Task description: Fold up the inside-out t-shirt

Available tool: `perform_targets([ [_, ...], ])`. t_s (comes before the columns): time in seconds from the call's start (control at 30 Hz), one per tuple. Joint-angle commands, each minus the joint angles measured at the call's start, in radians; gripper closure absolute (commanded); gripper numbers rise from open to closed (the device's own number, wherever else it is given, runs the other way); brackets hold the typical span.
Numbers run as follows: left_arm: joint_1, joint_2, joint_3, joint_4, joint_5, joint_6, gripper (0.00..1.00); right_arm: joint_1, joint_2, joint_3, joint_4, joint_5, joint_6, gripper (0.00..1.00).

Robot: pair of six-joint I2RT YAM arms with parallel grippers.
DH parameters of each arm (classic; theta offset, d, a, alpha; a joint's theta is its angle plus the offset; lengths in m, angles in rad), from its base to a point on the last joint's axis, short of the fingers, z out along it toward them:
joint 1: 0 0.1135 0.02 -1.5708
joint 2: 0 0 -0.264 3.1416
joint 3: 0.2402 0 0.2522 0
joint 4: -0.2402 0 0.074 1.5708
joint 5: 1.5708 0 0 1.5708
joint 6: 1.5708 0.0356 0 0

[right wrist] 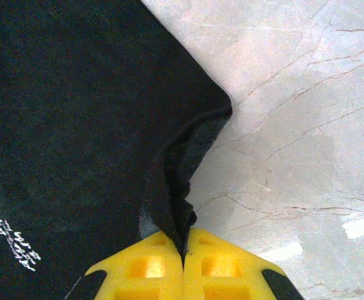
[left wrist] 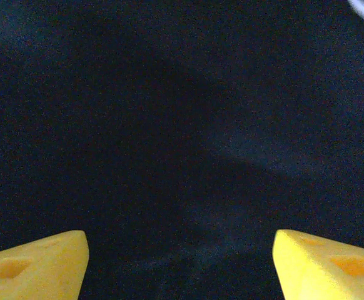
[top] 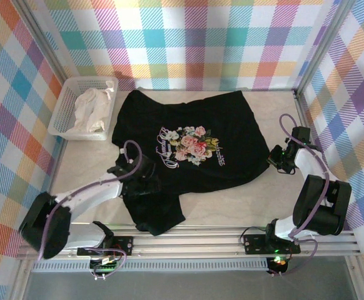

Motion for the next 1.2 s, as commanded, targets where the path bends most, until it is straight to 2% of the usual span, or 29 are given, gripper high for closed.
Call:
perform_targets([
  [0.0,0.057,0.127,0.101,0.150,0.032,0.077,0.23,0.008,0.002,-0.009,0.015,-0.030,-0.004,1.00],
  [0.3,0.140,0.512,0.393,0.207,0.085,0.177,0.24,0.008,0.006,0.005,0.005,-0.038,-0.005,1.00],
  [0.5,0.167,0.723,0.706,0.096,0.106,0.238,0.24,0.013,0.009,0.021,-0.004,-0.042,-0.002,1.00],
  [0.6,0.174,0.748,0.810,0.040,0.114,0.254,0.25,0.014,0.002,0.030,-0.012,-0.039,-0.003,1.00],
  [0.73,0.169,0.593,0.711,0.059,0.117,0.234,0.25,0.019,-0.019,0.025,-0.011,-0.041,-0.004,1.00],
  [0.9,0.127,0.233,0.352,0.051,0.024,0.175,0.23,0.022,-0.039,0.014,-0.013,-0.047,-0.010,1.00],
  [1.07,0.056,-0.074,0.058,-0.164,-0.100,0.043,0.23,0.027,-0.052,0.017,-0.014,-0.044,-0.013,1.00],
  [1.17,-0.003,-0.165,-0.026,-0.258,-0.103,-0.053,0.22,0.032,-0.050,0.022,-0.015,-0.044,-0.013,1.00],
])
